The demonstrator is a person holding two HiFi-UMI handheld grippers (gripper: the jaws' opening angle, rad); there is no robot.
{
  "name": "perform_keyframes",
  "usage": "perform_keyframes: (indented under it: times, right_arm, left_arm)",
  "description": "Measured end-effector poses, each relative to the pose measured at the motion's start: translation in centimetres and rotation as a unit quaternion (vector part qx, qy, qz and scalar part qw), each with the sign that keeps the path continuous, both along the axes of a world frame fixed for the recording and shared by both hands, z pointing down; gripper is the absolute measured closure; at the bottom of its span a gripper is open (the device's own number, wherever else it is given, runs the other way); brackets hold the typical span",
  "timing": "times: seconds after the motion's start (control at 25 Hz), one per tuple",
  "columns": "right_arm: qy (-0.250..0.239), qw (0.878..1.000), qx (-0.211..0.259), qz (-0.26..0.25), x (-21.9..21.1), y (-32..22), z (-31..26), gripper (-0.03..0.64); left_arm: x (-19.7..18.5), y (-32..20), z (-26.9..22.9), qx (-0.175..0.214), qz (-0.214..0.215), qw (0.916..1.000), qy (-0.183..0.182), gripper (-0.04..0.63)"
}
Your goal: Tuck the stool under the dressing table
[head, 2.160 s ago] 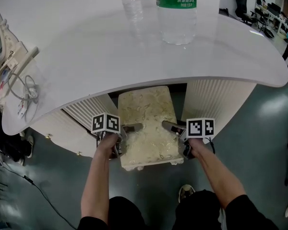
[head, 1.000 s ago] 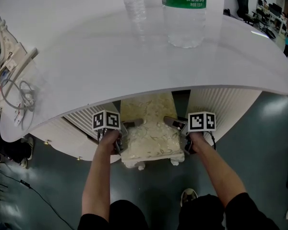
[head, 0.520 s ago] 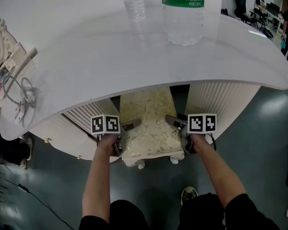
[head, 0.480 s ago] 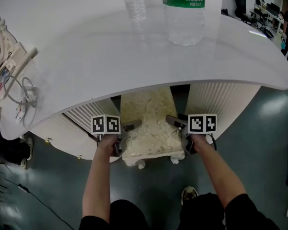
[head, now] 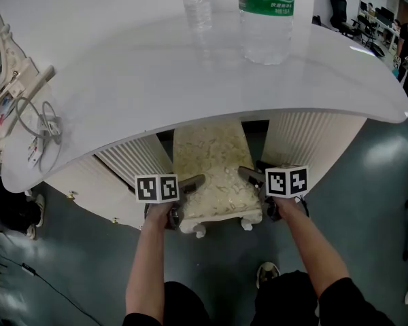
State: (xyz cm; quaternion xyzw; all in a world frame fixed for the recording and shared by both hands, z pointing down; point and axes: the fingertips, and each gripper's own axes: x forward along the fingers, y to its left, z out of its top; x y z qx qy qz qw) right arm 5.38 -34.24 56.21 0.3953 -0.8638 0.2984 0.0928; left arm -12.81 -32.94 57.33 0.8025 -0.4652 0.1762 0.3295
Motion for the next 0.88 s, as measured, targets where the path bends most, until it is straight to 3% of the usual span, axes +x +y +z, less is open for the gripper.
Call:
perform_keyframes:
  times: [0.28, 0.56, 0.6, 0.72, 0.88]
  right_arm:
    - [0.078, 0.993, 0.084, -0.013, -1.0, 1.6, -3.5, 0.311]
    - [0.116, 0.982, 0.148, -0.034, -3.6, 3.7, -6.9, 0.327]
    - [0.119, 0.98, 0.154, -0.034, -3.9, 3.9, -7.2, 0.349]
    - [0.134, 0.975, 0.173, -0.036, -4.8, 4.8, -8.1, 0.549]
    - [0.155, 0.968, 0.192, -0.054, -6.3, 6.1, -8.5, 0.572]
  left_arm:
    - [-0.9, 1.5, -2.2, 0.071, -0.025, 0.9924, -0.097, 0.072]
    - [-1.2, 3.3, -5.1, 0.135, -0.041, 0.9791, -0.146, 0.133]
    - [-1.1, 3.6, -5.3, 0.142, -0.041, 0.9776, -0.15, 0.152]
    - [-0.9, 4.5, -6.2, 0.162, -0.041, 0.9731, -0.159, 0.221]
    - [-0.9, 5.4, -7.3, 0.183, -0.047, 0.9706, -0.149, 0.31]
